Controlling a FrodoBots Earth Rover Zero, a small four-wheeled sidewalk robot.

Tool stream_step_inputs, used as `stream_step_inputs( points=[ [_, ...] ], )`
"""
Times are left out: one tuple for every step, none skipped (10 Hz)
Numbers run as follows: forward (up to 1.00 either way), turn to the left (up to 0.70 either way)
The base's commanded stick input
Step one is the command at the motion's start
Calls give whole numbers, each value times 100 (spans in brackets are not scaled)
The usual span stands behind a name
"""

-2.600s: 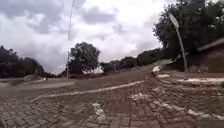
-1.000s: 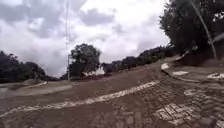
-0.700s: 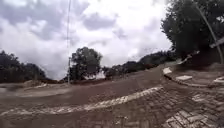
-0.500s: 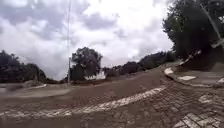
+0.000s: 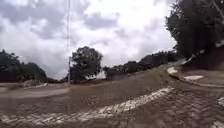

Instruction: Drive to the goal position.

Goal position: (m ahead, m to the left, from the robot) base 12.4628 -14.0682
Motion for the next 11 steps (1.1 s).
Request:
stream_step_inputs(
  points=[
    [70,0],
    [70,0],
    [70,0],
    [70,0],
    [70,-2],
    [70,-22],
    [70,0],
    [70,0],
    [70,0],
    [70,0],
    [70,0]
  ],
)
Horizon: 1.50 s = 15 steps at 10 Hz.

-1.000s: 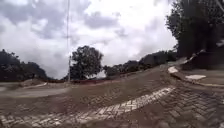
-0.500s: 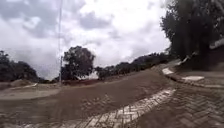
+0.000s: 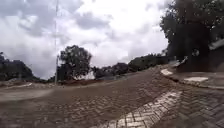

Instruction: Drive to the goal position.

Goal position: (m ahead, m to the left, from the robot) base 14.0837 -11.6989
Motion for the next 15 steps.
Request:
stream_step_inputs(
  points=[
    [70,0],
    [70,0],
    [70,0],
    [70,0],
    [70,0],
    [70,0],
    [70,0],
    [70,0],
    [70,0],
    [70,0],
    [70,0],
    [70,0],
    [70,0],
    [56,0],
    [0,0]
  ],
)
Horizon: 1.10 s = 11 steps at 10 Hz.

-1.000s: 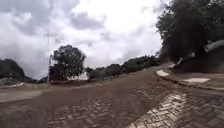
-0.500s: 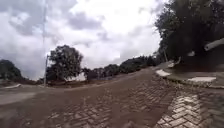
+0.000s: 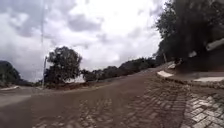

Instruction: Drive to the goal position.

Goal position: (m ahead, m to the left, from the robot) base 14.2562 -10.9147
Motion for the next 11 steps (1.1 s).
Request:
stream_step_inputs(
  points=[
    [0,0],
    [0,0],
    [43,0],
    [70,0],
    [70,0],
    [70,0],
    [70,0],
    [70,0],
    [70,0],
    [70,0],
    [70,-4]
  ],
)
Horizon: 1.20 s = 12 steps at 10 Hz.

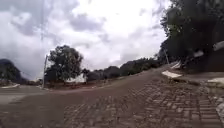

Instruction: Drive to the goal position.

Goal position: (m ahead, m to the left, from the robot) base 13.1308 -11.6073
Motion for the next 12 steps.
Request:
stream_step_inputs(
  points=[
    [70,-16],
    [70,-27],
    [70,0],
    [70,0],
    [70,0],
    [70,-1],
    [70,-15],
    [70,-27],
    [70,-27],
    [70,-27],
    [70,-26],
    [70,-12]
  ],
)
